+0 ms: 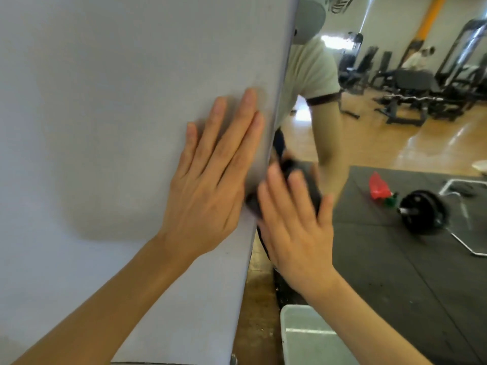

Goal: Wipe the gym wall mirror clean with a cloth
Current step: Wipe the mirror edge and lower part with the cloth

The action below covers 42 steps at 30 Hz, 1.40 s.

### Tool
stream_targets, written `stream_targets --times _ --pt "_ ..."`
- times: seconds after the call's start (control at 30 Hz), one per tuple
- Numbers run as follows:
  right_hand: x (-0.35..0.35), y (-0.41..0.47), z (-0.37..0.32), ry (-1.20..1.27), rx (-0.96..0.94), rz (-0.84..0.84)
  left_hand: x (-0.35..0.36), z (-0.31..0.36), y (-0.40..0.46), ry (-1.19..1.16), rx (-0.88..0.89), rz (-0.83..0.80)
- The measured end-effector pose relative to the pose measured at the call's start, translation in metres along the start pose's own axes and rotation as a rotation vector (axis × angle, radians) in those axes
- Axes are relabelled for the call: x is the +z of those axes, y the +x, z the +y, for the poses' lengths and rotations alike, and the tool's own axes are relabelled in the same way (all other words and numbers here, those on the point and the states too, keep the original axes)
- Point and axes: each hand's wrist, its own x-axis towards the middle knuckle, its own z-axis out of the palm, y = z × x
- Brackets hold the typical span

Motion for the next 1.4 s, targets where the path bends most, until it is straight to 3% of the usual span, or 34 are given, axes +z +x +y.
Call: stream_targets --times 0.1,0.17,0.3,0.37,0.53,0.63,0.7,0.77,0.83,1.03,1.1,1.2,1.27,1.4 --pt "-0.001 -0.061 -0.005 -0.099 -0.195 -0.152 0.003 0.004 -0.024 0.025 0.015 -0.039" --pt "-0.004 -0.047 -0.001 -0.099 -0.194 -0.128 0.006 0.005 -0.035 -0.008 0.020 -0.068" --pt "-0.002 0.034 0.010 0.103 0.163 0.112 0.014 0.002 -0.038 -0.053 0.030 -0.038" --pt "0.000 0.043 0.005 0.123 0.207 0.143 0.016 0.001 -0.038 -0.058 0.023 -0.022" --pt "0.006 -0.080 -0.014 -0.054 -0.185 -0.159 0.017 0.002 -0.039 0.014 0.026 -0.016" --pt "0.000 -0.084 -0.002 -0.132 -0.271 -0.197 0.017 0.002 -0.039 0.068 0.044 -0.033" --pt "-0.004 -0.041 0.016 -0.046 -0.130 -0.070 0.017 0.002 -0.040 0.081 0.050 -0.040" --pt "-0.007 0.007 0.029 0.103 0.129 0.065 0.018 0.003 -0.039 0.091 0.038 -0.041" --pt "-0.007 0.024 0.030 0.136 0.243 0.122 0.018 0.003 -0.039 0.089 0.031 -0.028" --pt "0.000 -0.101 0.009 -0.129 -0.189 -0.209 0.018 0.001 -0.039 0.107 0.049 -0.028" --pt "-0.002 -0.086 0.009 -0.099 -0.151 -0.159 0.017 0.002 -0.039 0.109 0.039 -0.037" --pt "0.005 -0.021 0.004 0.082 0.115 0.062 0.017 0.004 -0.039 0.088 0.017 -0.006" --pt "0.009 -0.007 -0.005 0.068 0.184 0.085 0.018 0.005 -0.038 0.070 0.007 0.008" --pt "0.011 -0.103 -0.019 -0.092 -0.172 -0.144 0.016 0.010 -0.039 0.009 -0.010 -0.014"
